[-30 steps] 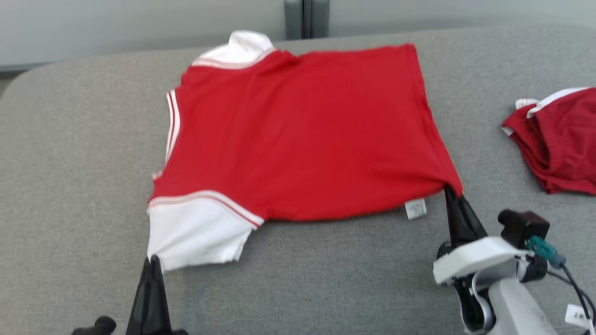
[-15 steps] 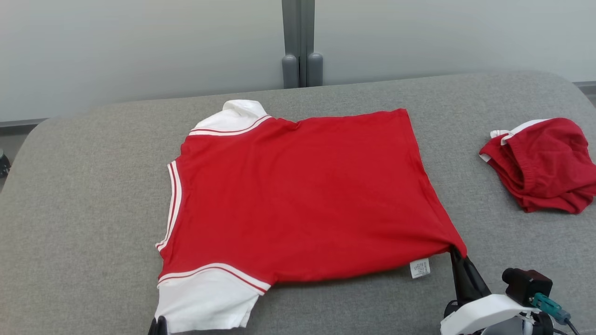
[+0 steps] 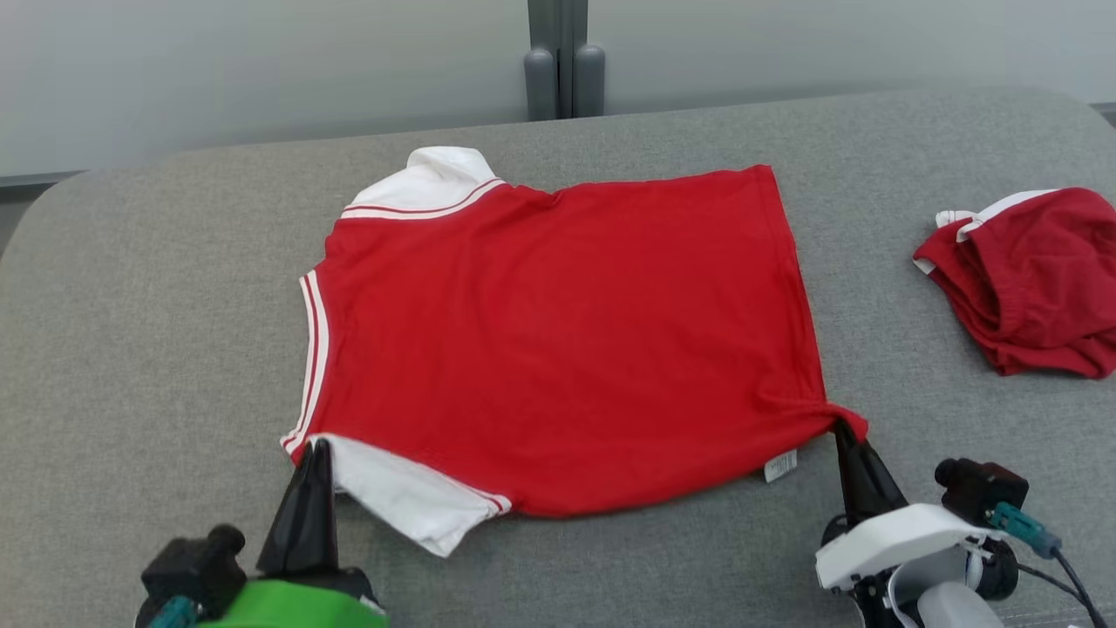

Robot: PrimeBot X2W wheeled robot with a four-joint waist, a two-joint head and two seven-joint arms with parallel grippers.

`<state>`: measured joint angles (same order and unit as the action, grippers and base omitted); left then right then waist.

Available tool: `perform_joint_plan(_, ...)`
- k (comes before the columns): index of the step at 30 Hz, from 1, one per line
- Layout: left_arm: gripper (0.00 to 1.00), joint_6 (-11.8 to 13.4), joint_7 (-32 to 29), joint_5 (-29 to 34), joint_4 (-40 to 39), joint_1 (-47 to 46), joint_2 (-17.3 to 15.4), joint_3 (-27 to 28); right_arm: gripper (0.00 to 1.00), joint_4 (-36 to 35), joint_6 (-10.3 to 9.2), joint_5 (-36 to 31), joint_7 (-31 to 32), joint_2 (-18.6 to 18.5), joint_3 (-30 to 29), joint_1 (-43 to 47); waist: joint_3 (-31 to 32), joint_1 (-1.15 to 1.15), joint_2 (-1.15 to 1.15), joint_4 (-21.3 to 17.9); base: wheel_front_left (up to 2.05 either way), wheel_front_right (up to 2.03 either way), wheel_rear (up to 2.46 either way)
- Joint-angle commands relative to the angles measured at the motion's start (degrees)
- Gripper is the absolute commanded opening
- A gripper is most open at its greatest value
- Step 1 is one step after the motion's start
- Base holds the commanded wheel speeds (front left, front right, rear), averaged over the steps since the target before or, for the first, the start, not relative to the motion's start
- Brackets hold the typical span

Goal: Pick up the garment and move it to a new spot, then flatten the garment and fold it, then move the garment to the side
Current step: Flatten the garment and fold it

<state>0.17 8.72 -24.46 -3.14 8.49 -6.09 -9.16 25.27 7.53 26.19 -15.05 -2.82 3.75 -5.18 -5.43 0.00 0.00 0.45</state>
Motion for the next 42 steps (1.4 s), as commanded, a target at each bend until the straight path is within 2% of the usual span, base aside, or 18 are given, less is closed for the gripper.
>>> perform_joint_plan(1,0.00,-0.67,0.50,0.35,1.46,-3.75,-0.25,0.21,0.00,-0.30,-0.10,1.06,-0.17,-0.15,0.14,-1.80,-1.90,0.00,0.00,-0.31,0.00,0.00,0.00)
perform_joint_plan(7,0.00,-2.06,2.04,1.33,10.37,-17.25,-0.51,0.25,0.00,1.10,-0.10,1.35,-0.17,-0.16,0.74,-7.84,-5.86,0.00,0.00,-1.42,0.00,0.00,0.00)
perform_joint_plan(12,0.00,-2.29,4.47,1.80,17.41,-26.61,-0.04,1.09,0.00,3.29,-0.10,0.66,-0.17,-0.14,0.54,-12.93,-9.40,0.00,0.00,-2.48,0.00,0.00,0.00)
perform_joint_plan(25,0.00,-2.52,6.47,3.87,30.13,-38.04,0.17,3.83,0.00,6.71,-0.10,1.30,-0.17,-0.16,3.39,-19.98,-13.89,0.00,0.00,-4.08,0.00,0.00,0.00)
perform_joint_plan(27,0.45,-2.44,6.49,4.55,30.29,-38.49,0.40,4.43,0.78,5.87,-0.10,0.88,-0.17,-0.16,2.91,-20.49,-13.90,0.00,0.00,-4.12,0.00,0.00,0.00)
perform_joint_plan(28,1.00,-2.62,6.49,4.82,29.91,-38.48,0.56,4.81,1.00,5.53,-0.10,0.67,-0.17,-0.16,2.57,-20.54,-13.80,0.00,0.00,-4.06,0.00,0.00,0.00)
perform_joint_plan(36,1.00,-4.22,6.40,5.82,25.36,-34.76,1.95,6.56,1.00,2.60,-0.10,-2.99,-0.17,-0.15,0.12,-18.56,-11.34,0.00,0.00,-2.98,0.00,0.00,0.00)
perform_joint_plan(42,1.00,-4.68,6.40,4.33,20.75,-27.62,2.46,8.26,1.00,0.65,-0.10,-7.20,-0.17,-0.14,-3.78,-14.23,-8.08,0.00,0.00,-2.01,0.00,0.00,0.00)
